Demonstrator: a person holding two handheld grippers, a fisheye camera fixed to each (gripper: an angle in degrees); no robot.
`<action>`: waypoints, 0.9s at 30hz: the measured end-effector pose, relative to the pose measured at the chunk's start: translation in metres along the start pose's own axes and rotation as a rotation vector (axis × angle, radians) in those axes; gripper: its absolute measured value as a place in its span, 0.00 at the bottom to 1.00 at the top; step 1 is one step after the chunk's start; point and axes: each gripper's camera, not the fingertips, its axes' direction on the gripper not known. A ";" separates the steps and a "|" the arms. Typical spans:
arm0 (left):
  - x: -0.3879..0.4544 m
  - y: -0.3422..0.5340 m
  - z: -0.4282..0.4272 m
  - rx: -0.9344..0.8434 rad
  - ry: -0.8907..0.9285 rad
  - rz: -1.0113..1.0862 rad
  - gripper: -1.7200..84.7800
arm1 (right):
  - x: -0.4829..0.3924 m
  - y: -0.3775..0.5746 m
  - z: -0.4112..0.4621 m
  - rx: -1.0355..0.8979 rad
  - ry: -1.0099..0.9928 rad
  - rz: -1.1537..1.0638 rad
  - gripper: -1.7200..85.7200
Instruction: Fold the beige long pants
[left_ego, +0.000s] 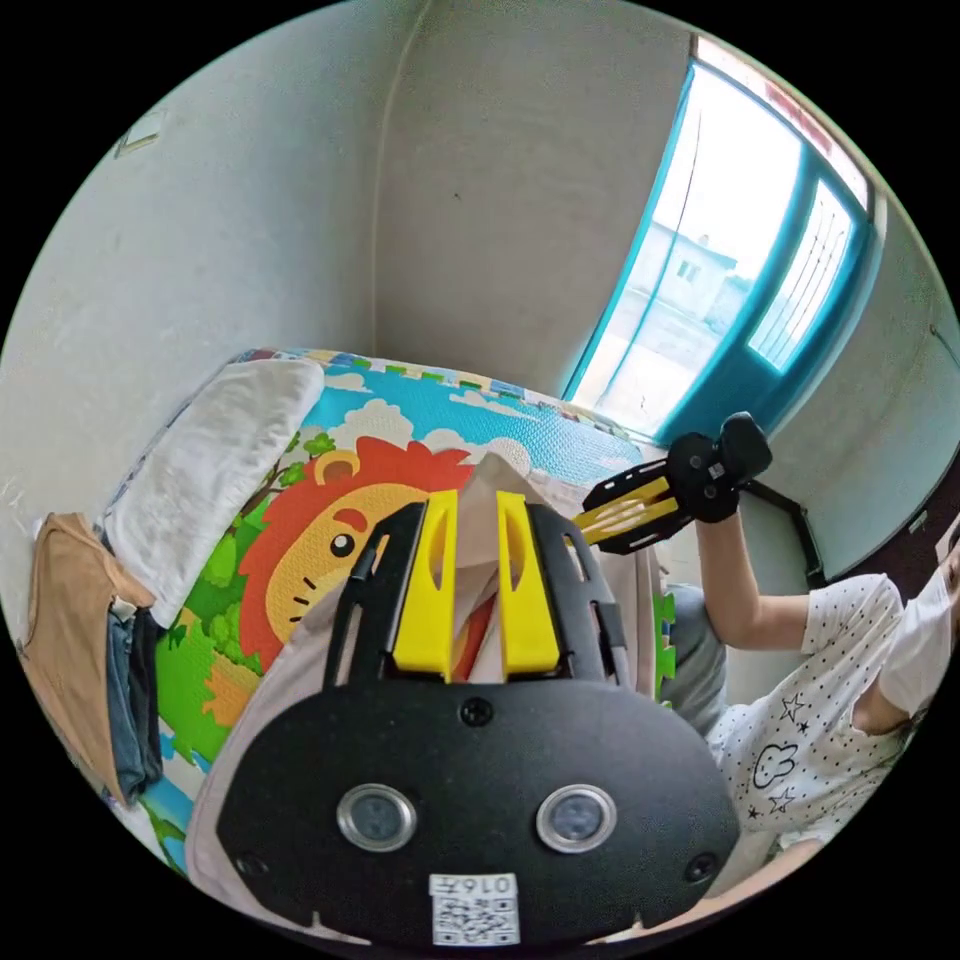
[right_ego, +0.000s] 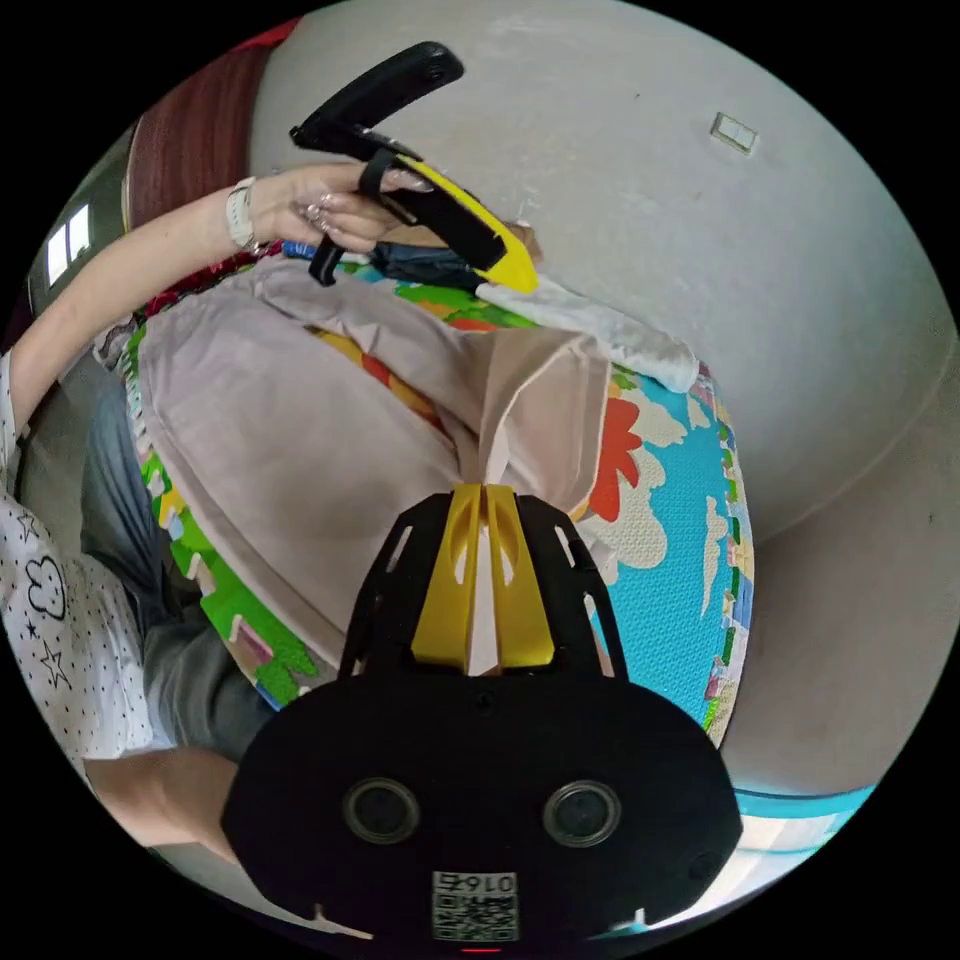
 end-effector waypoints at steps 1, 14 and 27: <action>-0.003 -0.003 0.006 -0.021 0.028 0.000 0.10 | -0.003 0.001 0.003 -0.027 -0.011 -0.024 0.02; 0.011 -0.055 0.107 -0.198 -0.047 0.066 0.11 | -0.017 0.006 0.018 -0.103 -0.048 -0.094 0.02; 0.063 -0.064 0.097 -0.175 -0.238 0.360 0.01 | 0.041 0.063 -0.002 0.011 -0.073 0.148 0.02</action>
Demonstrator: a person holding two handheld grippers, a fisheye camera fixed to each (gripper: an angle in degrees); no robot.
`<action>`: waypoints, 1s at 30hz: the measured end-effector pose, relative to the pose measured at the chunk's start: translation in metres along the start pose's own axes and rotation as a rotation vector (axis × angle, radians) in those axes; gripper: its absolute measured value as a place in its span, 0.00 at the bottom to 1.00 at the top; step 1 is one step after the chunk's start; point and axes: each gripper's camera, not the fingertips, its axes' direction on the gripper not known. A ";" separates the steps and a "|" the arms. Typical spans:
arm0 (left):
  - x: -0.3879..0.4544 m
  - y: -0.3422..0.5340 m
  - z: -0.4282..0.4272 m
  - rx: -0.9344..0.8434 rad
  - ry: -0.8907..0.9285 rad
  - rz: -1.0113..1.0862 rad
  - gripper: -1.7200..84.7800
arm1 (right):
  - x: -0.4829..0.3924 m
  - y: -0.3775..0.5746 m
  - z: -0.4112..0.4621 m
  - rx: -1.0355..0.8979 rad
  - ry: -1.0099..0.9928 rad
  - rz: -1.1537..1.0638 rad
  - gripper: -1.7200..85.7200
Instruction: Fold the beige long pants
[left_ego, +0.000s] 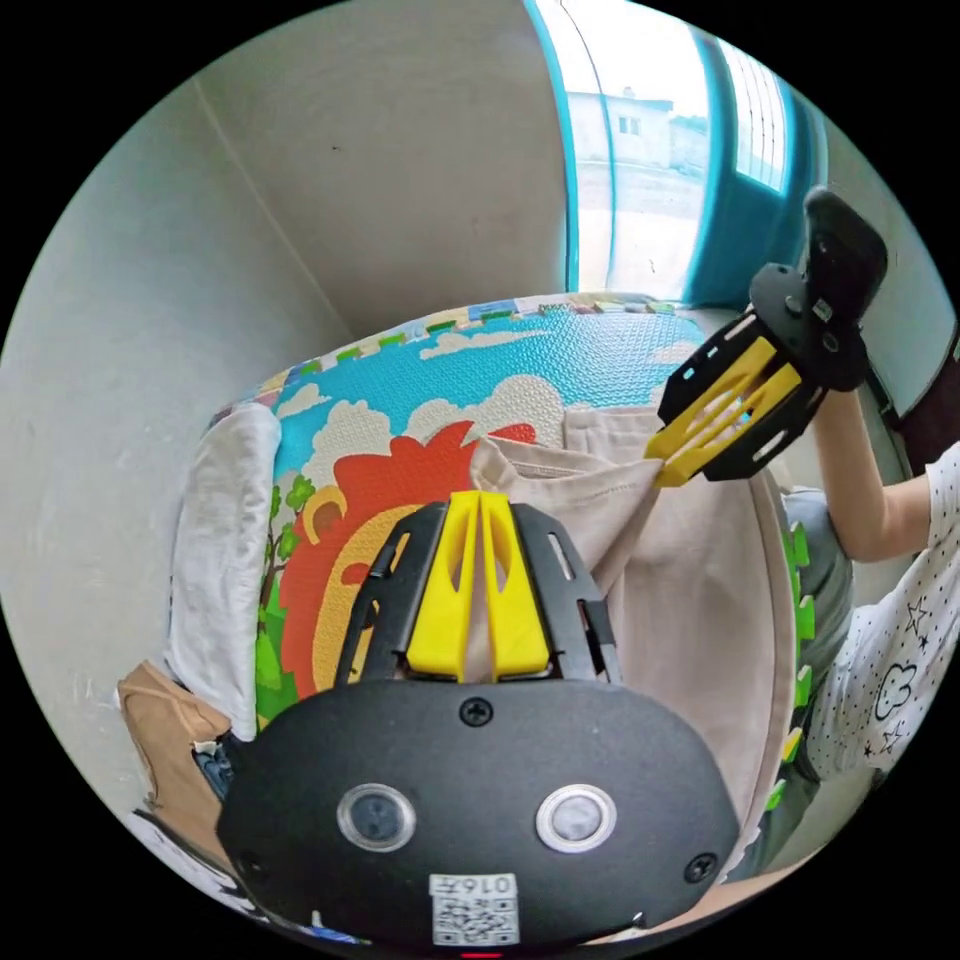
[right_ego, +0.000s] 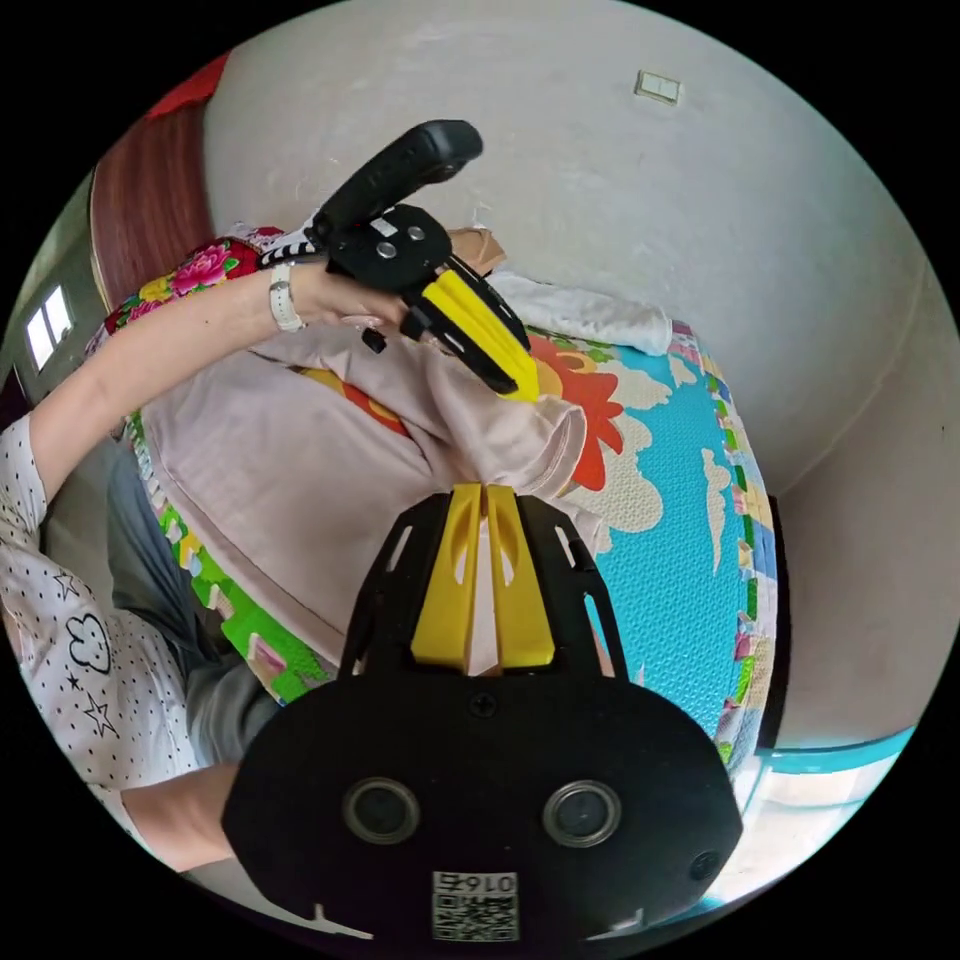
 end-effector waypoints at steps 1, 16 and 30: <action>-0.005 0.002 -0.014 0.024 -0.014 -0.016 0.01 | 0.004 0.003 -0.002 0.013 -0.008 0.017 0.02; -0.018 -0.006 -0.165 0.156 -0.215 -0.001 0.01 | 0.059 0.092 -0.090 0.909 -0.154 0.245 0.02; -0.052 0.041 -0.007 0.048 -0.212 -0.281 0.01 | 0.146 0.059 -0.002 0.396 0.083 0.630 0.02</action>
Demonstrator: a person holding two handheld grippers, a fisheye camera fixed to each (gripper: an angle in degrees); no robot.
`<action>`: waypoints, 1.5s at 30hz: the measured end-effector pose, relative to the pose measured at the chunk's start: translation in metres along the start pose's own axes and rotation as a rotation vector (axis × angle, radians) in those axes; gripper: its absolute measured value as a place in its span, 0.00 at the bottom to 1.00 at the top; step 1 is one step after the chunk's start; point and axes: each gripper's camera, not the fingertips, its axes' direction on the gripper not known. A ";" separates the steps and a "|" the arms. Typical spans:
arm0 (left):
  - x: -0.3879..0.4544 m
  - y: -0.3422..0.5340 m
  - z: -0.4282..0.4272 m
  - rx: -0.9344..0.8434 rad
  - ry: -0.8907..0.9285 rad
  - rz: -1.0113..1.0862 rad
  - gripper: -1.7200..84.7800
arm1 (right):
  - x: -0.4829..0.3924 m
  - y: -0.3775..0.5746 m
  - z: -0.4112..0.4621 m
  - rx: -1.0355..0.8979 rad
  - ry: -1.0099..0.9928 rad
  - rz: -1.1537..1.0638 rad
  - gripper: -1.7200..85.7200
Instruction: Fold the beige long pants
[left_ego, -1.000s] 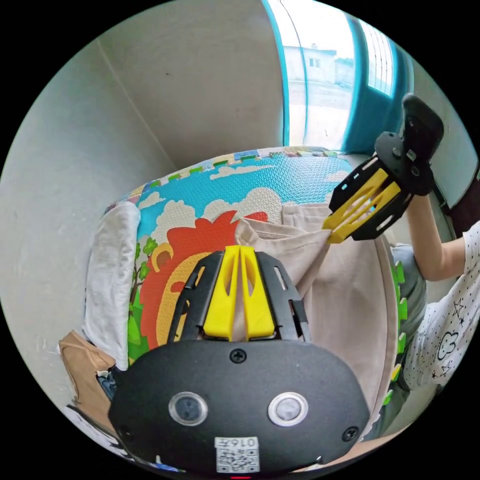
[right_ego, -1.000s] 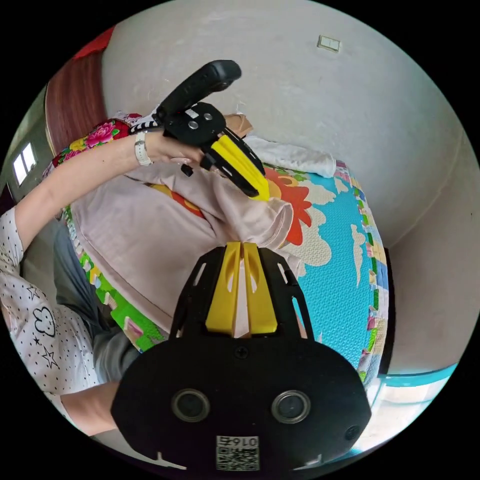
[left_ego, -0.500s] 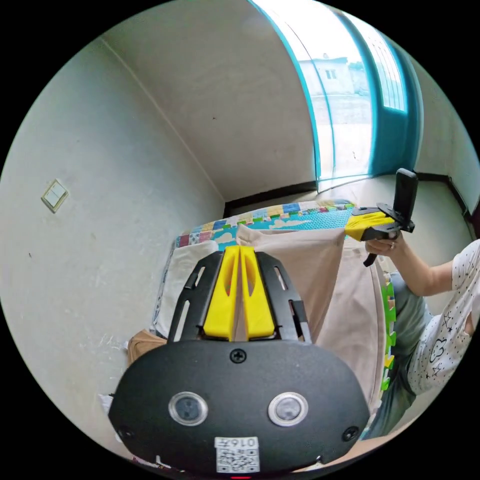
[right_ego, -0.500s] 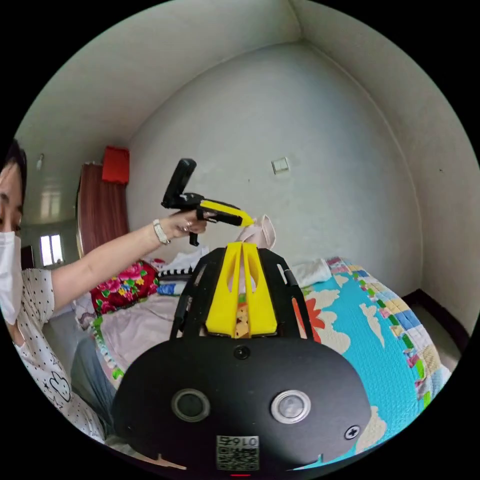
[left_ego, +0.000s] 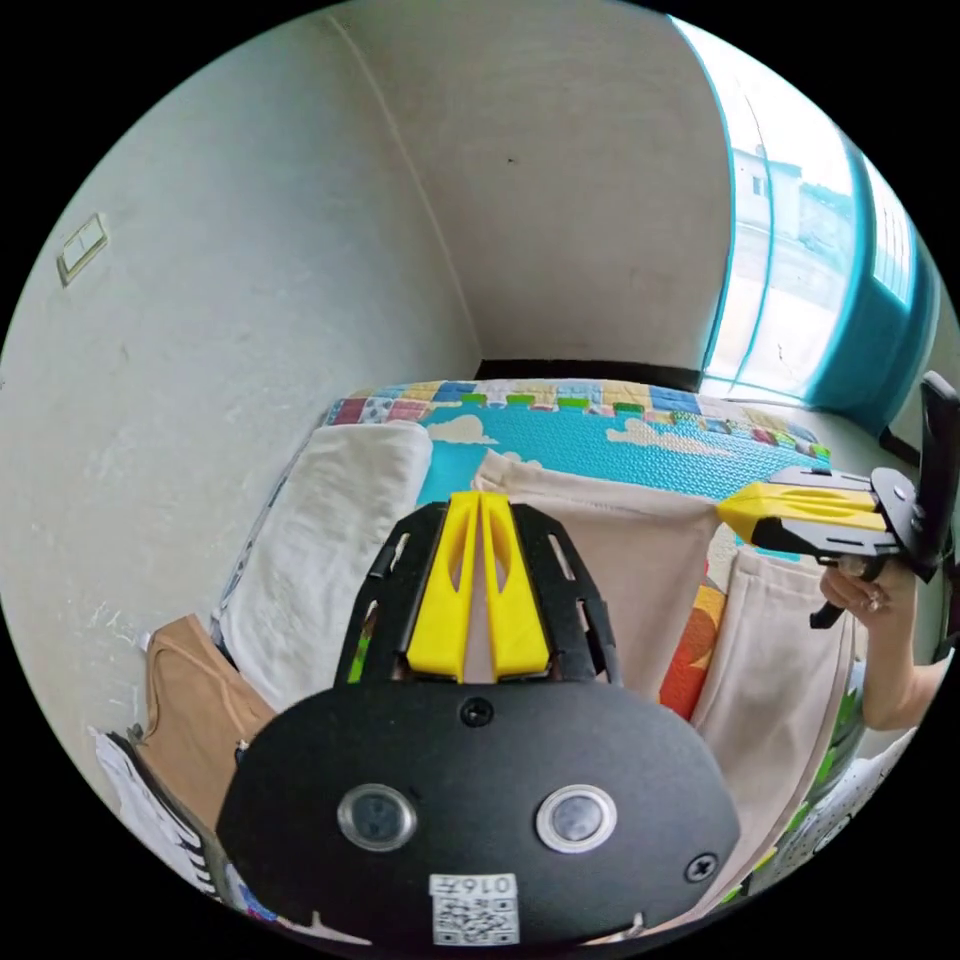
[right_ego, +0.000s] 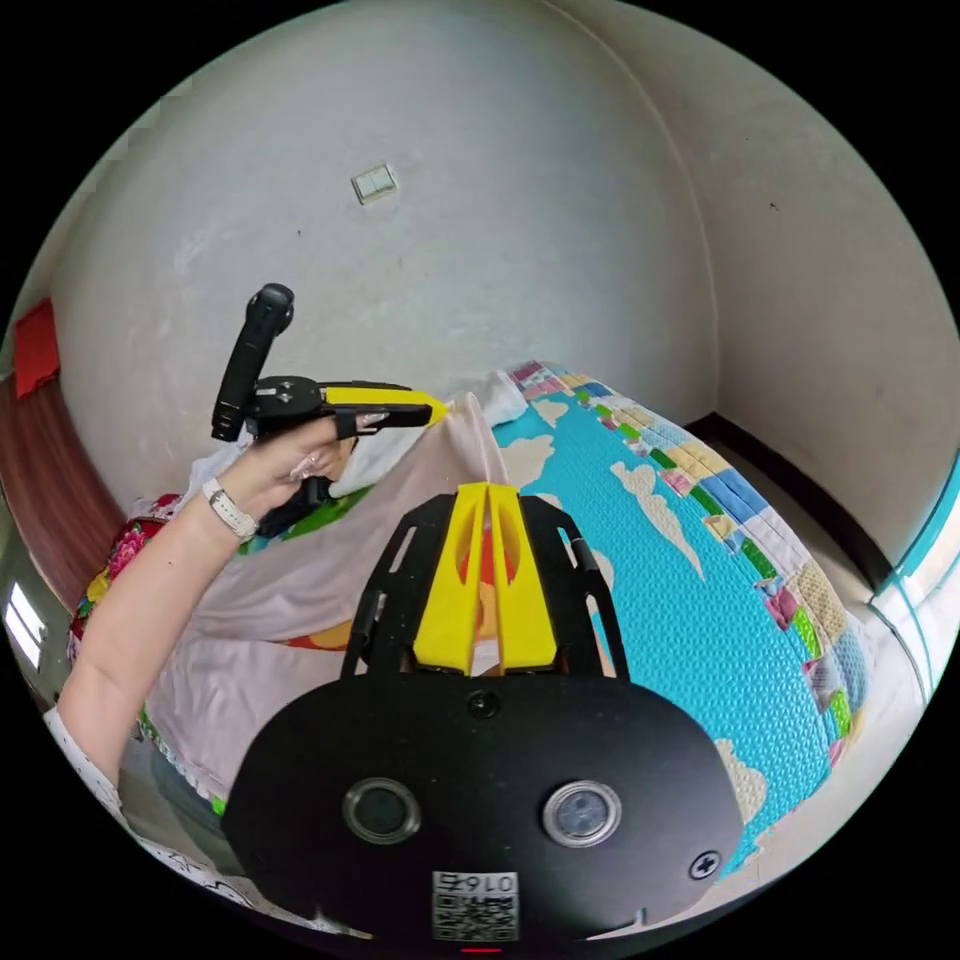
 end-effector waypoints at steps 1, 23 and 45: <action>0.000 0.005 0.010 -0.014 0.016 -0.007 0.01 | 0.002 -0.001 0.005 -0.019 0.015 0.002 0.02; 0.011 0.281 -0.061 -0.083 0.267 -0.056 0.01 | -0.039 -0.019 0.055 -0.375 0.242 -0.118 0.03; 0.091 0.888 -0.369 -0.095 -0.280 -0.957 0.01 | -0.284 0.003 0.123 -0.462 0.574 -0.804 0.01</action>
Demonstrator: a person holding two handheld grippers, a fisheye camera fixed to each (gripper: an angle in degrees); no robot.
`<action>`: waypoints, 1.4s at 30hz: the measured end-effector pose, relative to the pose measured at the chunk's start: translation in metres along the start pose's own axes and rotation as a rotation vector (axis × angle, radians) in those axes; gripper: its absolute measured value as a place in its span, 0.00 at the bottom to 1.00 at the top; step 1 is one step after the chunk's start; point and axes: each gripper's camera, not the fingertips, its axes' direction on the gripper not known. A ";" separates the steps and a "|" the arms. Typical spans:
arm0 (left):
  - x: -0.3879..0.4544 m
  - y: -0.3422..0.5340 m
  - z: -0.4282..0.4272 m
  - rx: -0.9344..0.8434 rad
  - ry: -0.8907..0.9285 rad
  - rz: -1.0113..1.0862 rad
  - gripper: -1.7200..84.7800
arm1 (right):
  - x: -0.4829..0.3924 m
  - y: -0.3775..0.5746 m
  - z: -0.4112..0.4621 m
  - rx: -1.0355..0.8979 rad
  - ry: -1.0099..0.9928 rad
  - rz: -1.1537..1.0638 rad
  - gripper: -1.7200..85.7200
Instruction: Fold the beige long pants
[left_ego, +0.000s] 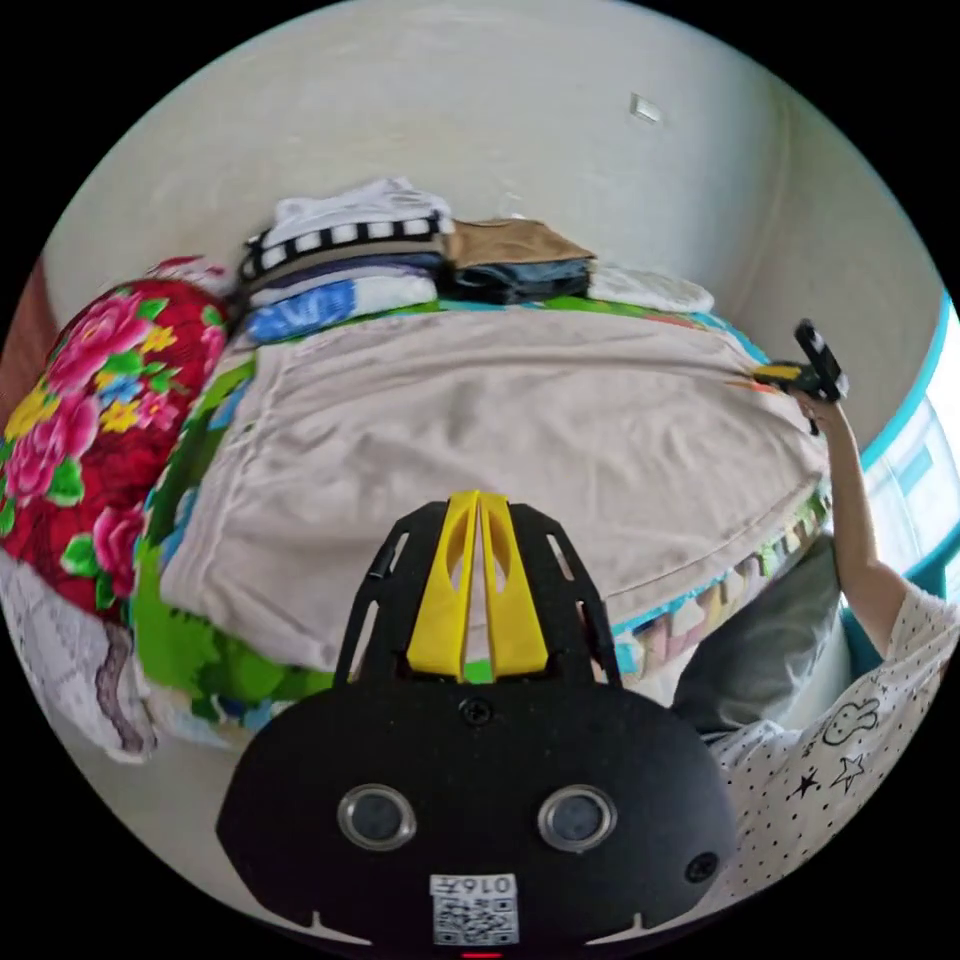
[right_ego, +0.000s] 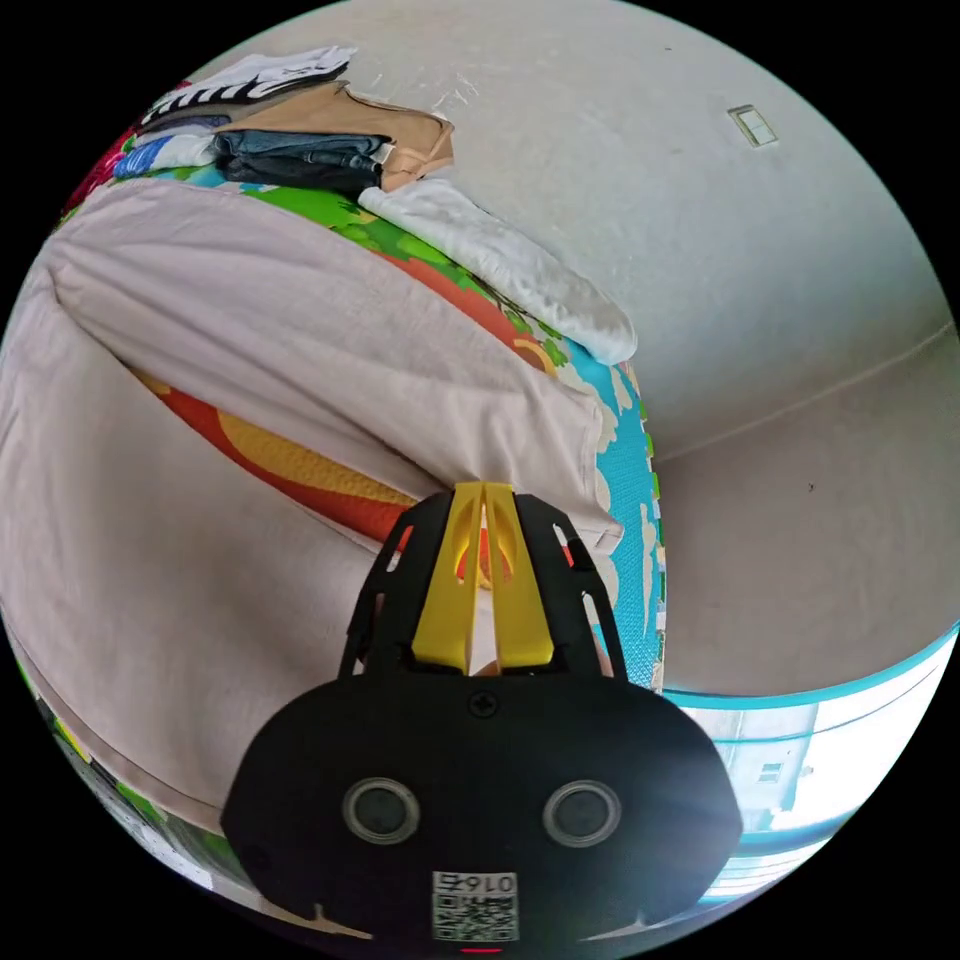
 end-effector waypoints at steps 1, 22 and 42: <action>-0.030 0.019 -0.012 0.020 -0.036 -0.079 0.01 | 0.003 0.003 -0.003 0.001 -0.014 0.010 0.01; -0.292 0.224 -0.036 0.201 -0.112 -0.459 0.09 | 0.130 0.243 -0.099 0.445 -0.318 0.402 0.16; -0.407 0.308 -0.062 0.201 0.002 -0.466 0.04 | 0.049 0.343 -0.158 0.578 -0.521 -0.410 0.13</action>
